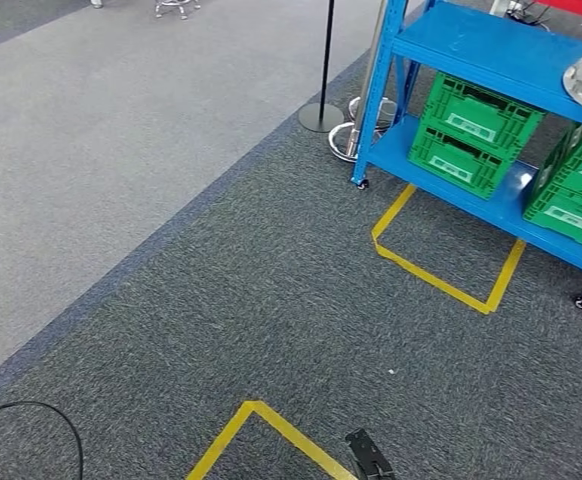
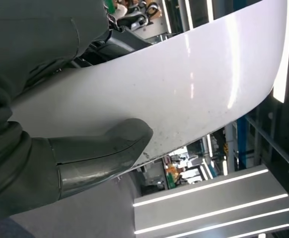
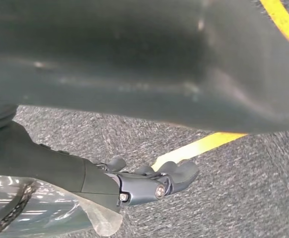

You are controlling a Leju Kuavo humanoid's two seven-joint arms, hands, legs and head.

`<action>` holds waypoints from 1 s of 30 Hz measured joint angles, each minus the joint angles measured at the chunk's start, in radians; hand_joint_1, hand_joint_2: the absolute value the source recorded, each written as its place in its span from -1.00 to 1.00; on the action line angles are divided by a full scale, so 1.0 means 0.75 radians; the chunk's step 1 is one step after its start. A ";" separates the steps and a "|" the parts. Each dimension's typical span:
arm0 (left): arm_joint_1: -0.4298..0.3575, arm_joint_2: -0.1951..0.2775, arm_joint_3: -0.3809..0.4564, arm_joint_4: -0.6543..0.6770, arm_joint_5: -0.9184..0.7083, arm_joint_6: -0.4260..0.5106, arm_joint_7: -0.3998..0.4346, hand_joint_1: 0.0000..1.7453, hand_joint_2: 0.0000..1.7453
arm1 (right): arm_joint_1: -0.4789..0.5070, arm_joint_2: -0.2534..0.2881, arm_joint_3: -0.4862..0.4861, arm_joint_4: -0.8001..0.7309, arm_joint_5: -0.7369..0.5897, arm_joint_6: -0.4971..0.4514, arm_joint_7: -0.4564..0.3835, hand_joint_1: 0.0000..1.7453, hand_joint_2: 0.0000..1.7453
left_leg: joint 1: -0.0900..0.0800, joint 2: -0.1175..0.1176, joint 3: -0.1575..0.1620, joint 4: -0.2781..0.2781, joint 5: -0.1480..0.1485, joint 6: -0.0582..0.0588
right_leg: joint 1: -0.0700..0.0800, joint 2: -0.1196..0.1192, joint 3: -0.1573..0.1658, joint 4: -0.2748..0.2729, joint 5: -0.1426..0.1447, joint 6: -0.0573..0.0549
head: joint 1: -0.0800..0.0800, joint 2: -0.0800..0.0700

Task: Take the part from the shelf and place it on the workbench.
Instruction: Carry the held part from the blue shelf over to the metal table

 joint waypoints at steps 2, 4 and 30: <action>-0.002 -0.005 0.006 0.000 -0.007 -0.006 0.003 1.00 1.00 | 0.003 0.000 0.001 -0.001 -0.004 0.000 -0.001 -1.00 -1.00 | -0.005 -0.034 0.001 0.001 0.000 0.001 | 0.001 0.008 -0.021 0.001 0.048 -0.010 | 0.000 0.000; -0.006 -0.010 0.012 0.000 -0.013 -0.010 0.004 1.00 1.00 | 0.002 0.000 0.001 -0.001 -0.006 0.000 -0.002 -1.00 -1.00 | -0.005 -0.068 0.004 0.002 0.000 0.000 | 0.003 0.046 0.041 -0.168 0.156 -0.025 | 0.000 0.000; -0.046 -0.045 -0.266 -0.064 -0.193 0.185 0.028 1.00 1.00 | -0.010 -0.075 0.037 -0.043 -0.078 -0.006 -0.055 -1.00 -1.00 | -0.012 0.030 -0.006 -0.008 0.008 0.018 | 0.011 -0.003 0.003 -0.042 0.031 -0.004 | -0.005 0.000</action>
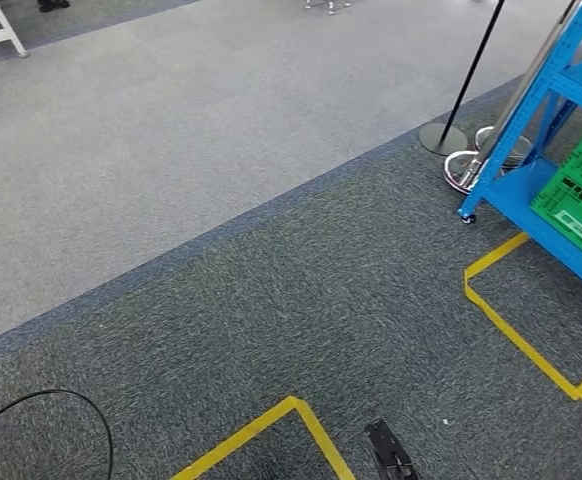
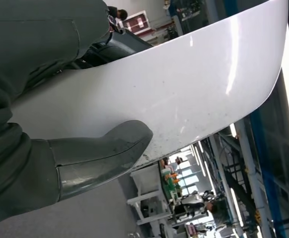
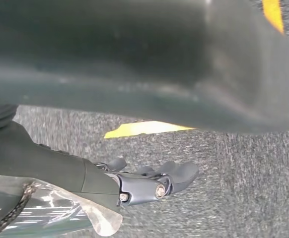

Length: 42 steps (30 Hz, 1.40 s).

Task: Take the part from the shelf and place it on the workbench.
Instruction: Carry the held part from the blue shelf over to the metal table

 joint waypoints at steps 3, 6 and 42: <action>0.018 0.000 -0.035 -0.011 -0.005 0.014 -0.007 1.00 1.00 | -0.009 -0.010 0.019 -0.008 -0.002 0.008 0.013 -1.00 -1.00 | -0.001 -0.055 0.002 0.003 0.000 0.001 | -0.001 0.012 -0.031 0.010 0.060 -0.004 | 0.000 0.000; 0.022 0.004 -0.055 -0.023 -0.005 0.021 -0.009 1.00 1.00 | -0.027 -0.015 0.036 -0.016 -0.005 0.011 0.015 -1.00 -1.00 | -0.001 -0.107 -0.003 0.015 -0.004 -0.011 | -0.010 0.085 0.076 -0.242 0.186 -0.009 | -0.001 0.000; 0.108 -0.002 -0.031 -0.079 0.027 0.008 -0.067 1.00 1.00 | -0.025 -0.044 0.263 -0.042 -0.055 -0.031 0.075 -1.00 -1.00 | 0.004 -0.127 -0.032 0.053 -0.028 -0.048 | -0.021 0.061 0.095 -0.292 0.196 -0.021 | -0.007 0.000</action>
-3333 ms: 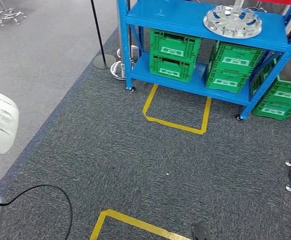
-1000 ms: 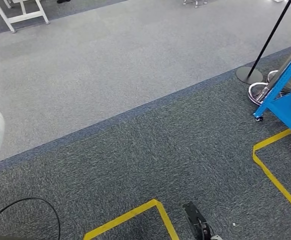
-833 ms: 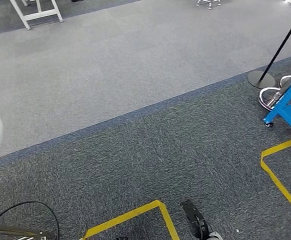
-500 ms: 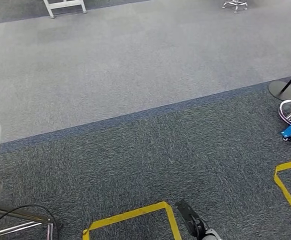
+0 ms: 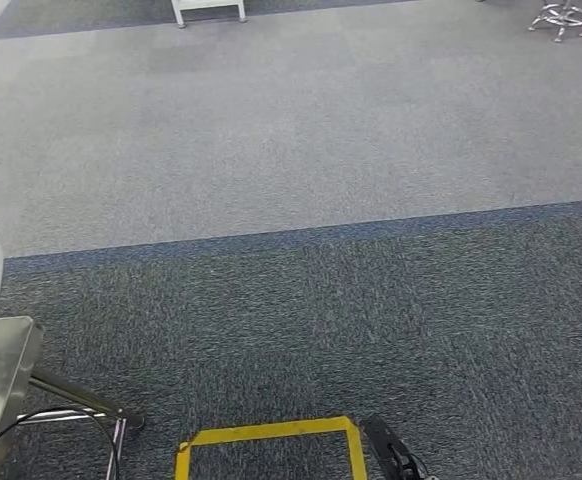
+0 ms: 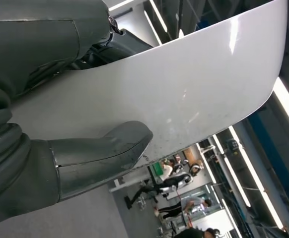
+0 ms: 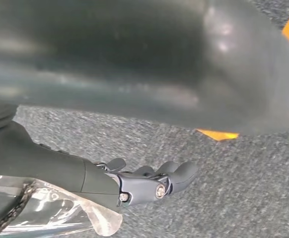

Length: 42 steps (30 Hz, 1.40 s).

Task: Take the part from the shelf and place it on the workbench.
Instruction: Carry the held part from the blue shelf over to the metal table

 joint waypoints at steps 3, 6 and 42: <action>-0.018 0.000 0.002 0.000 -0.001 -0.004 0.008 1.00 1.00 | 0.008 -0.001 0.000 0.002 -0.002 -0.002 0.001 -1.00 -1.00 | -0.002 0.102 -0.097 0.217 -0.109 -0.012 | 0.006 -0.052 0.006 -0.002 -0.005 -0.020 | -0.008 0.000; -0.021 -0.004 -0.001 0.003 -0.004 -0.007 0.011 1.00 1.00 | 0.017 -0.002 0.000 0.005 -0.002 -0.002 0.001 -1.00 -1.00 | 0.001 0.121 -0.151 0.334 -0.127 -0.012 | 0.014 -0.107 0.010 -0.002 -0.013 -0.028 | -0.009 0.000; -0.005 -0.011 -0.024 0.001 -0.048 0.012 0.010 1.00 1.00 | 0.021 -0.006 0.022 0.020 -0.022 -0.004 0.003 -1.00 -1.00 | -0.034 0.230 0.019 -0.007 -0.003 0.026 | 0.024 -0.185 0.027 0.003 -0.038 -0.008 | -0.008 0.000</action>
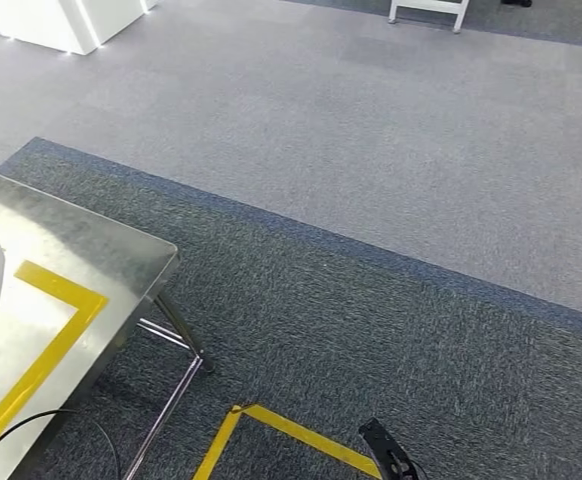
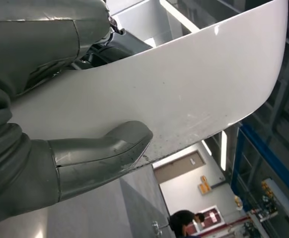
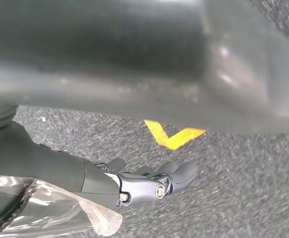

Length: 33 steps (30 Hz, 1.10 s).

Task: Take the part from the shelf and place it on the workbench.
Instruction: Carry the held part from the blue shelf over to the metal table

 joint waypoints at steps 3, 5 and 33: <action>0.007 0.001 0.001 -0.003 -0.001 0.003 -0.001 1.00 1.00 | -0.005 0.002 0.007 -0.001 0.002 0.002 -0.002 -1.00 -1.00 | 0.003 -0.038 0.001 -0.017 0.002 0.017 | 0.002 -0.013 0.002 0.004 -0.015 0.019 | 0.002 0.000; 0.007 0.000 0.002 -0.006 -0.001 0.003 -0.001 1.00 1.00 | -0.010 0.002 0.010 -0.001 0.002 0.001 -0.003 -1.00 -1.00 | 0.014 -0.067 0.008 -0.029 0.009 0.029 | -0.002 0.056 -0.034 0.084 -0.063 0.031 | 0.007 0.000; -0.022 0.024 -0.004 -0.005 -0.038 0.009 0.004 1.00 1.00 | -0.013 0.006 0.044 0.001 0.007 0.026 -0.015 -1.00 -1.00 | 0.010 -0.034 -0.020 -0.004 0.009 0.002 | -0.006 -0.024 0.033 -0.007 -0.034 0.031 | 0.000 0.000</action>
